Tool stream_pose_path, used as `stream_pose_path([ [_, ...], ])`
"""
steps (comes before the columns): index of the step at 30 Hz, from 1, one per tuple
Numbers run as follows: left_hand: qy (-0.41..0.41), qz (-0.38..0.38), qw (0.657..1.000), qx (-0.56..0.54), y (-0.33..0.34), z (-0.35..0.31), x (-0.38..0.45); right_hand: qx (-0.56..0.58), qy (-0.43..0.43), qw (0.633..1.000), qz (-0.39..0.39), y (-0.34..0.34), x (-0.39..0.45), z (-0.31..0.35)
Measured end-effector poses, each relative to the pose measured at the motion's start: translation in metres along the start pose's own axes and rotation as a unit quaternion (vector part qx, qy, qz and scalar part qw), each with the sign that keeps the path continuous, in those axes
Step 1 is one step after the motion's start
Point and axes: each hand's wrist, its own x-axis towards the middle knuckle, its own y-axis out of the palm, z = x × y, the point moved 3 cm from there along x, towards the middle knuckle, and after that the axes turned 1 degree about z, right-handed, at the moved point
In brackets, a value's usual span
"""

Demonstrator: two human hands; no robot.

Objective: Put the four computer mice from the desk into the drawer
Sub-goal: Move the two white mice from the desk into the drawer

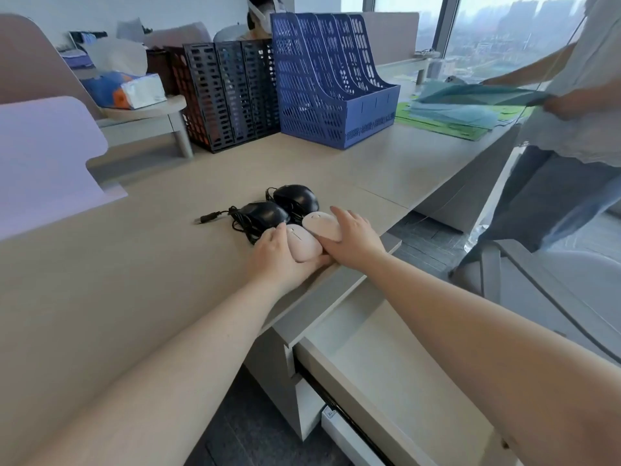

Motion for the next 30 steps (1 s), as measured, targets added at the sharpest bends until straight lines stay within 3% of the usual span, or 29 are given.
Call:
stream_pose_path([
  [10, -0.038, -0.044, 0.998, 0.022, 0.003, -0.017, -0.014, 0.067, 0.02, 0.997, -0.017, -0.005, -0.017, -0.015],
  [19, 0.02, -0.053, 0.997, 0.05, 0.043, -0.067, -0.078, 0.077, 0.11, 0.99, -0.05, -0.045, -0.074, -0.085],
  [30, -0.064, 0.056, 0.994, 0.069, 0.127, -0.075, -0.113, 0.063, 0.163, 0.982, 0.068, -0.015, -0.102, -0.147],
])
